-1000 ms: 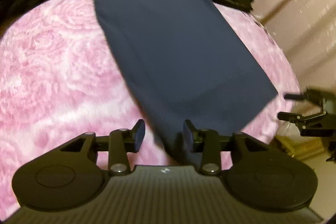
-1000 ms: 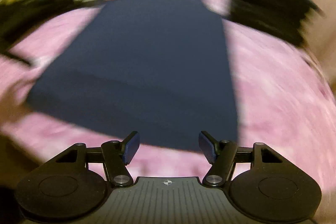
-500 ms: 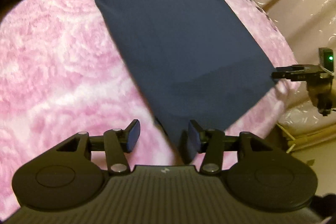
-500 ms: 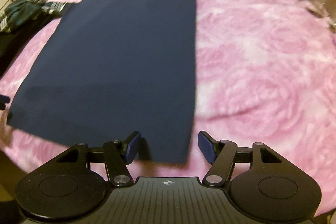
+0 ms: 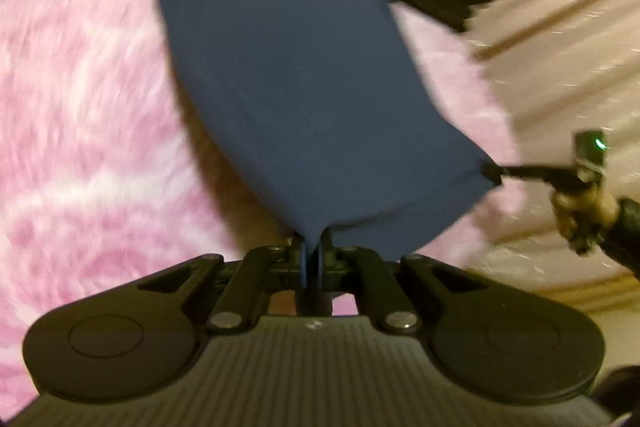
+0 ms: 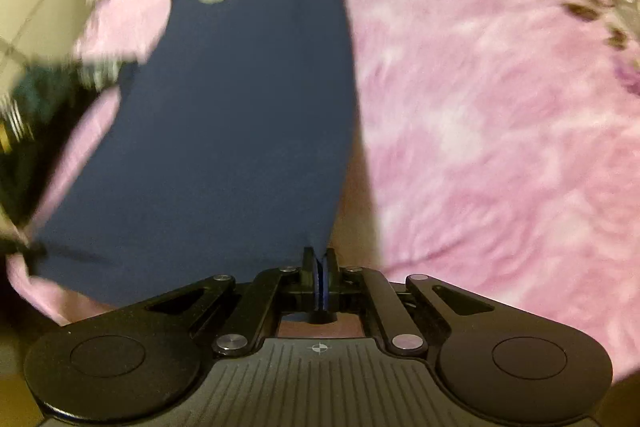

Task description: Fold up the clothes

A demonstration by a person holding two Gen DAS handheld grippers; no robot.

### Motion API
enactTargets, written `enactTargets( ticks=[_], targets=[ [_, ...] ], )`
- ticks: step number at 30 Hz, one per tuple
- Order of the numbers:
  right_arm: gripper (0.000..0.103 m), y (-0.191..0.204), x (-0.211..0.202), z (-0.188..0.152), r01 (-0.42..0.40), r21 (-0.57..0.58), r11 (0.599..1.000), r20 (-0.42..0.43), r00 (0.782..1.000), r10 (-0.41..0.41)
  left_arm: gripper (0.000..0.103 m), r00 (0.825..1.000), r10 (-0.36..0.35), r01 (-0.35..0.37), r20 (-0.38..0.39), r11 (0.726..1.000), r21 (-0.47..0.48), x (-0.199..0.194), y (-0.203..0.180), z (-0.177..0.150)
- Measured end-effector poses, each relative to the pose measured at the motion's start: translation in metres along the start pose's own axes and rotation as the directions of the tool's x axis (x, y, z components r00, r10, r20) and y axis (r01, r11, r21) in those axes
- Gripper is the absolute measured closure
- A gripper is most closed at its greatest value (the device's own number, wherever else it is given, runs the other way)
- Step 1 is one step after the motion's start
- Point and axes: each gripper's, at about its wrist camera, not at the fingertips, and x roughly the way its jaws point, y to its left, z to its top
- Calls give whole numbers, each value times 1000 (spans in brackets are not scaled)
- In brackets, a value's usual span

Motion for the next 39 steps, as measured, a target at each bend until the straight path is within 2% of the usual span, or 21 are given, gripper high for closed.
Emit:
enactTargets(
  ticks=[2,5,10,14,17,19,22,26,29,32,34,37,39],
  targets=[
    [103,-3,-15,4,-16,58,998,29,999,14,101,998,-26,26,-58,1000,6,-18,-7,8],
    [103,-2,21,-6,75,11,997,-17,997,-74,101,995,-47,39,-89,995,-93,-12,6,7],
    [103,1,94,-37,176,-95,980,-107,977,-186,100,991,35,-56,-130,986,-158,38,42,-5],
    [103,5,79,-63,149,-119,982,-131,978,-164,101,981,26,-55,-190,987,-150,53,46,-23],
    [103,3,62,-68,147,-112,983,-122,979,-161,102,978,18,-47,-207,990,-134,41,35,-34],
    [103,6,66,-63,148,-104,983,-116,980,-160,103,977,17,-50,-210,987,-151,37,35,-38],
    [103,10,77,-56,156,-147,977,-119,977,-174,103,976,44,-75,-214,987,-139,40,38,-34],
    [103,7,86,-57,175,-178,968,-136,970,-200,103,968,89,-108,-236,992,-65,41,30,-29],
    [103,3,82,-62,219,-199,955,-142,958,-249,103,958,116,-135,-263,989,-57,41,29,-33],
    [103,12,68,-58,252,-248,935,-77,957,-279,102,942,159,-179,-296,983,-42,32,30,-40],
    [103,24,62,-50,230,-268,936,-17,970,-243,102,939,202,-211,-277,977,-3,22,23,-38],
    [103,44,72,-37,145,-283,948,23,989,-144,100,965,204,-206,-167,978,1,9,18,-20],
    [103,57,90,-30,65,-288,955,27,998,-60,89,977,191,-191,-98,982,13,16,13,-3]
  ],
)
